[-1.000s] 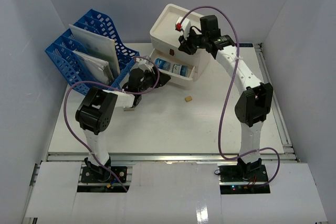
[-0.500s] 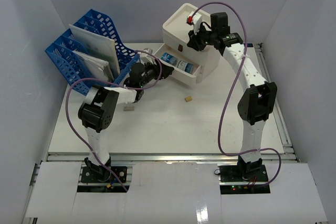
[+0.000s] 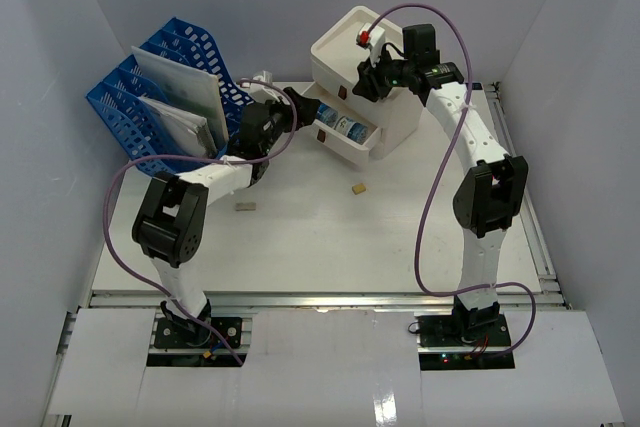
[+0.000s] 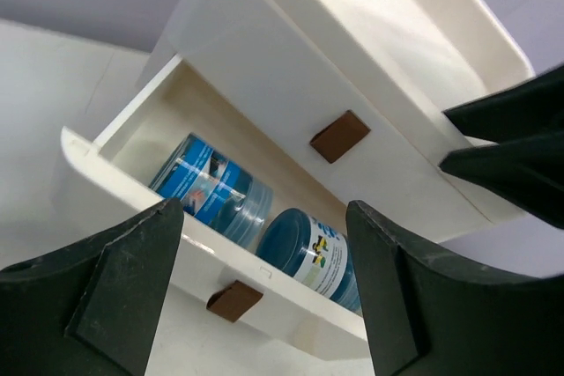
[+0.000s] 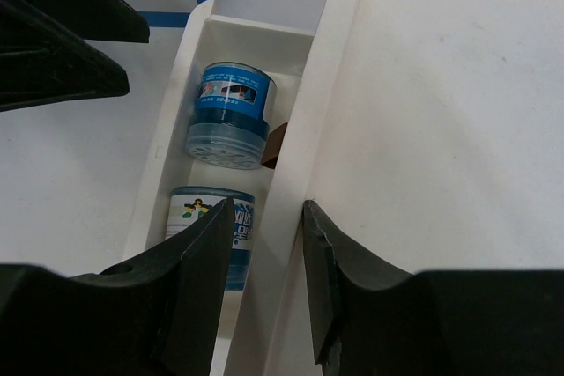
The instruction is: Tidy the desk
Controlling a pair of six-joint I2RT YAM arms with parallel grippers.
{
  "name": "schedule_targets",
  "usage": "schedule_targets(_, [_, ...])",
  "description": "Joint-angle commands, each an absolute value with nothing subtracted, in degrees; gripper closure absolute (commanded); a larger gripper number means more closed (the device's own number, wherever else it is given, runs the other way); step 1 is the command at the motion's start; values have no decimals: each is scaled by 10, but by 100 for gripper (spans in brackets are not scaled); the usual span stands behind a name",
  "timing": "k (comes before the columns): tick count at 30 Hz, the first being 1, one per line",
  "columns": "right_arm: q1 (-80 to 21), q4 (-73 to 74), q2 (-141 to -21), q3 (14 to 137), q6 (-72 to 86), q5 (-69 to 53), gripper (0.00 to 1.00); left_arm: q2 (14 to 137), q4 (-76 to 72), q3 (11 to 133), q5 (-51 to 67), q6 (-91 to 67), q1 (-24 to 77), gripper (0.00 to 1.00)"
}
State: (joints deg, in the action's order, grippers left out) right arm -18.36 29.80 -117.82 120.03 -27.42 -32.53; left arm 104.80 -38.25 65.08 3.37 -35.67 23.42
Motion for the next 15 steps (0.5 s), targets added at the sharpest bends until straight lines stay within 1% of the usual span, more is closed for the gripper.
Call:
schedule_targets(1, [-196, 342, -1198, 1196, -263, -376, 57, 1020, -213, 701, -9, -418, 235, 14])
schedule_targets(6, [-196, 340, -1201, 1194, -275, -367, 56, 1021, -118, 730, -14, -486, 235, 14])
schedule_targets(9, [-196, 338, -1206, 1194, -280, -368, 55, 1053, -40, 786, -14, -523, 235, 14])
schedule_targets(15, [-197, 336, -1206, 1182, -289, -371, 56, 1131, 49, 907, 25, -543, 235, 15])
